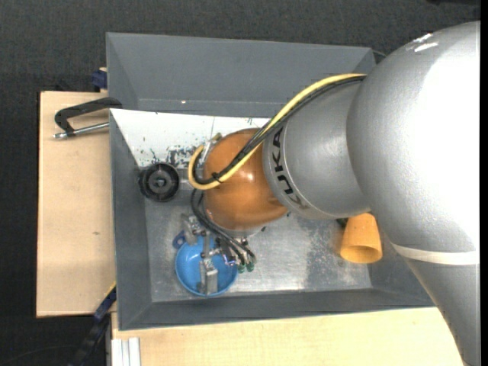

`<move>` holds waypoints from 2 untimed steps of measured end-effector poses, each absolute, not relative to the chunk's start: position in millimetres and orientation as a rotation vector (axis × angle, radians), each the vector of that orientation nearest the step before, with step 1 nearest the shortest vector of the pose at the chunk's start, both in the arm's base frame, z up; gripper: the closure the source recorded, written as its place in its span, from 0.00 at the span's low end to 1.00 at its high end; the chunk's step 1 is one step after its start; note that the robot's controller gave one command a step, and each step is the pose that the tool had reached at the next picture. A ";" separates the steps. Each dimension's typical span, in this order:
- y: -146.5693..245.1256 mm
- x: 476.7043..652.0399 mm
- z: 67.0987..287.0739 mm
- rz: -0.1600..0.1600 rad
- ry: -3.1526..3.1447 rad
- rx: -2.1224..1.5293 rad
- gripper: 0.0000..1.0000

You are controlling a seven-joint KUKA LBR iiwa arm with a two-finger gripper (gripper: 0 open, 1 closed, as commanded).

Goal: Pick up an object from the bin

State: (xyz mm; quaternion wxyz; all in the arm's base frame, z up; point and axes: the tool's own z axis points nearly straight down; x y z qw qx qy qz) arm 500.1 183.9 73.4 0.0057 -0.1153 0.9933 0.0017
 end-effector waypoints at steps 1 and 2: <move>182.9 497.7 71.2 0.004 3.117 -0.360 1.00; 182.8 497.9 71.3 0.005 3.116 -0.359 0.00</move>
Offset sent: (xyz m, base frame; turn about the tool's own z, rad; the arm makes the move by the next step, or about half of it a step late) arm 0.0000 0.0000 0.0000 0.0000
